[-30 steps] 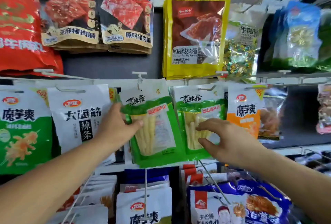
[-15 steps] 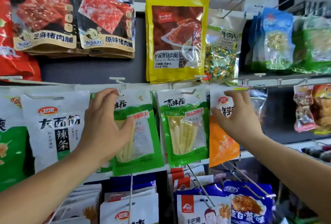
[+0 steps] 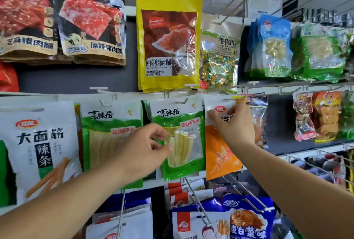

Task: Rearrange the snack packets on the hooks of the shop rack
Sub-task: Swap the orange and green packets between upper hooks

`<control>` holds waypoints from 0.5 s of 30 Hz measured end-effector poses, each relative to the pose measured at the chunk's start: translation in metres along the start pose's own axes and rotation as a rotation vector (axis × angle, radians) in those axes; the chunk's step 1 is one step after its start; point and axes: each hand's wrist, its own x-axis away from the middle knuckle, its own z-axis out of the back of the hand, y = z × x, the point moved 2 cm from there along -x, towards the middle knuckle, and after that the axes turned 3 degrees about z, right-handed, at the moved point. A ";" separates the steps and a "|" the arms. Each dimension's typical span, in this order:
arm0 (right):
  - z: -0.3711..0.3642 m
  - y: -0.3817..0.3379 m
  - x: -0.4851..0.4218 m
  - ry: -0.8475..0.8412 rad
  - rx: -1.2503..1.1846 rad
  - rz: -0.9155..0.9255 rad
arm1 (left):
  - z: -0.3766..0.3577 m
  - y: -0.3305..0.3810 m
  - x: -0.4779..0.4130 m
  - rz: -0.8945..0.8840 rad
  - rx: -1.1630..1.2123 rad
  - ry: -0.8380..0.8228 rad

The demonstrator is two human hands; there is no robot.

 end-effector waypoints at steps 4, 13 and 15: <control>0.011 0.009 -0.020 -0.034 -0.187 -0.271 | -0.022 0.001 -0.006 -0.035 -0.038 -0.096; 0.029 0.023 -0.041 -0.008 -0.360 -0.293 | -0.057 0.023 -0.036 -0.075 -0.003 -0.134; 0.036 0.022 -0.042 0.015 -0.298 -0.209 | -0.064 0.026 -0.032 -0.100 -0.025 -0.158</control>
